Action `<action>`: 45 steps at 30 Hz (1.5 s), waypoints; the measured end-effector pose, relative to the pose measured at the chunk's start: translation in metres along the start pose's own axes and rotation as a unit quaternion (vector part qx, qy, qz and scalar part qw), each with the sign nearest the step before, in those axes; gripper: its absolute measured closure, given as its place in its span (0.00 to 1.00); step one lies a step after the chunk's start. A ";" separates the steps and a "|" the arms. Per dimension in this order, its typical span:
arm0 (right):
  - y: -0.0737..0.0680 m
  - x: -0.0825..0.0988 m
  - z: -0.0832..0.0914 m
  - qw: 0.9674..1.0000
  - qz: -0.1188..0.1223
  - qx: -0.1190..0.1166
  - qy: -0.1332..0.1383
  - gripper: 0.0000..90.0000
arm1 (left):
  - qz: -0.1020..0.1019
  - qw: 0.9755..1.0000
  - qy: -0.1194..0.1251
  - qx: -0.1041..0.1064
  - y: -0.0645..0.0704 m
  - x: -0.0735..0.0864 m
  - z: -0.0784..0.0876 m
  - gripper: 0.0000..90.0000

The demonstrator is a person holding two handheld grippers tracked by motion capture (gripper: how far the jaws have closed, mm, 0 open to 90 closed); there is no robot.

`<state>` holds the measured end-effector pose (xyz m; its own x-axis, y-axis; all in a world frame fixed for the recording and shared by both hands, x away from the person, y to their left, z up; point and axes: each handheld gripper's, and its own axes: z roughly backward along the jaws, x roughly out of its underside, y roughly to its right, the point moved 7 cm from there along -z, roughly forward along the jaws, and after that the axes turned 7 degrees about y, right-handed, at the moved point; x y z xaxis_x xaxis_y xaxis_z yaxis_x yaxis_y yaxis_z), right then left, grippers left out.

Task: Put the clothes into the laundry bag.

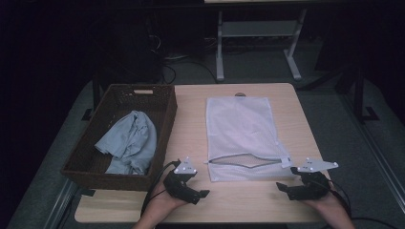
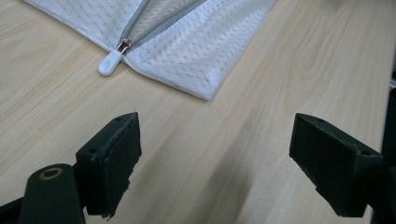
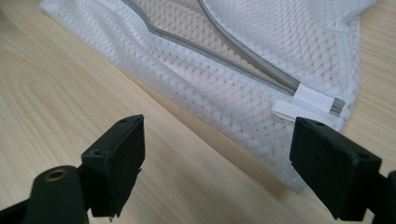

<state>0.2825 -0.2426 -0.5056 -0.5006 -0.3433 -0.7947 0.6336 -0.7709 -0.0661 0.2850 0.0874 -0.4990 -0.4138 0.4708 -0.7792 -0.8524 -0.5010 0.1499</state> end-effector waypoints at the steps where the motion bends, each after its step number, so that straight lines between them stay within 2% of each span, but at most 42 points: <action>1: 0.000 0.000 0.000 1.000 0.002 0.000 0.001 0.20 | -0.002 1.000 -0.001 -0.001 0.000 0.000 0.001 0.17; 6: 0.004 -0.005 0.001 1.000 -0.004 0.000 0.009 0.21 | 0.001 1.000 0.002 -0.004 -0.001 0.000 0.003 0.17; 13: 0.009 -0.015 -0.001 1.000 -0.007 0.001 0.018 0.25 | 0.008 1.000 0.011 -0.017 -0.008 0.001 0.007 0.17; 17: 0.010 -0.019 0.000 1.000 -0.012 0.004 0.023 0.28 | 0.004 1.000 0.012 -0.021 -0.008 -0.001 0.009 0.17; 22: 0.016 -0.033 -0.003 0.999 -0.022 0.008 0.036 0.35 | -0.006 1.000 0.010 -0.022 -0.009 0.000 0.011 0.17; 26: 0.022 -0.043 -0.009 0.999 -0.028 0.007 0.037 0.40 | -0.007 1.000 0.010 -0.022 -0.010 0.001 0.011 0.17; 35: 0.037 -0.062 -0.024 0.999 -0.038 -0.007 0.038 0.65 | -0.007 1.000 0.007 -0.026 -0.012 0.003 0.009 0.17; 37: 0.040 -0.065 -0.026 0.998 -0.039 -0.004 0.042 0.67 | -0.007 1.000 0.008 -0.026 -0.012 0.003 0.009 0.17; 39: 0.047 -0.071 -0.032 0.999 -0.036 0.007 0.035 0.76 | -0.007 1.000 0.004 -0.024 -0.013 0.005 0.008 0.17; 41: 0.052 -0.076 -0.035 0.998 -0.038 0.012 0.043 0.81 | -0.007 1.000 0.003 -0.023 -0.014 0.006 0.008 0.17; 45: 0.064 -0.086 -0.041 0.998 -0.039 0.026 0.043 0.94 | -0.004 1.000 0.005 -0.022 -0.015 0.006 0.008 0.17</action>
<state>0.3900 -0.2406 -0.4661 -0.4930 -0.2353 -0.8376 0.5624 -0.8207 -0.1005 0.2926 0.1034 -0.5005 -0.4038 0.4674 -0.7864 -0.8403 -0.5293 0.1169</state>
